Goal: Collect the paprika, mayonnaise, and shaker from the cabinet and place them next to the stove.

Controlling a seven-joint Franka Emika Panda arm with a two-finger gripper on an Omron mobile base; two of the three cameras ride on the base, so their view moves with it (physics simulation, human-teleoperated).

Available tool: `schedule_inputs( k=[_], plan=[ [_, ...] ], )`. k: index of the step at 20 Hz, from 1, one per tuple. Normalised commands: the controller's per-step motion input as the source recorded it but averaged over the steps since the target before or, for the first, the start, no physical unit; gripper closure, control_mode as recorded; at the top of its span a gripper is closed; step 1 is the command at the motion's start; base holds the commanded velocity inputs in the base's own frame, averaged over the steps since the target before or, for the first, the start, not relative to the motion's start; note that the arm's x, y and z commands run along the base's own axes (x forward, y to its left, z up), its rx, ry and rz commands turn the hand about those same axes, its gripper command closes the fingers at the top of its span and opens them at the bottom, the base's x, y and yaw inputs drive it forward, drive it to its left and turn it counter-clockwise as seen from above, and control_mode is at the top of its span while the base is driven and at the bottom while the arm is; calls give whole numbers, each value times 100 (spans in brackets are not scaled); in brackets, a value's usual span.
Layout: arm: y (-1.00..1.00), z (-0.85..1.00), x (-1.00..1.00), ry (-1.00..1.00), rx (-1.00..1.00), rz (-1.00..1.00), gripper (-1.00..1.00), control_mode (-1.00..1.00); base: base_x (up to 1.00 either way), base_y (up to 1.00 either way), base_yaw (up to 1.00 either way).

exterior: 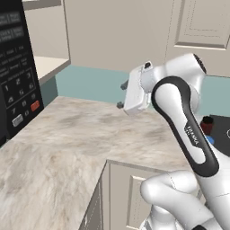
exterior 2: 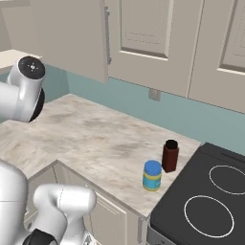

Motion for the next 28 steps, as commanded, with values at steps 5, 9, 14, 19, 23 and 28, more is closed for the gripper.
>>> schedule_inputs(
  k=[5,9,14,19,23,28],
  plan=[
    [0,13,31,0,11,5,-100,-100,0,0,0],
    [0,9,38,0,18,10,-100,-100,0,0,0],
    [0,1,36,0,23,12,-100,-100,0,0,0],
    [-8,0,30,4,11,5,-100,-100,0,0,0],
    [0,0,40,13,2,0,-100,-100,0,0,0],
    [0,1,31,8,0,0,-100,-100,0,0,0]
  ],
)
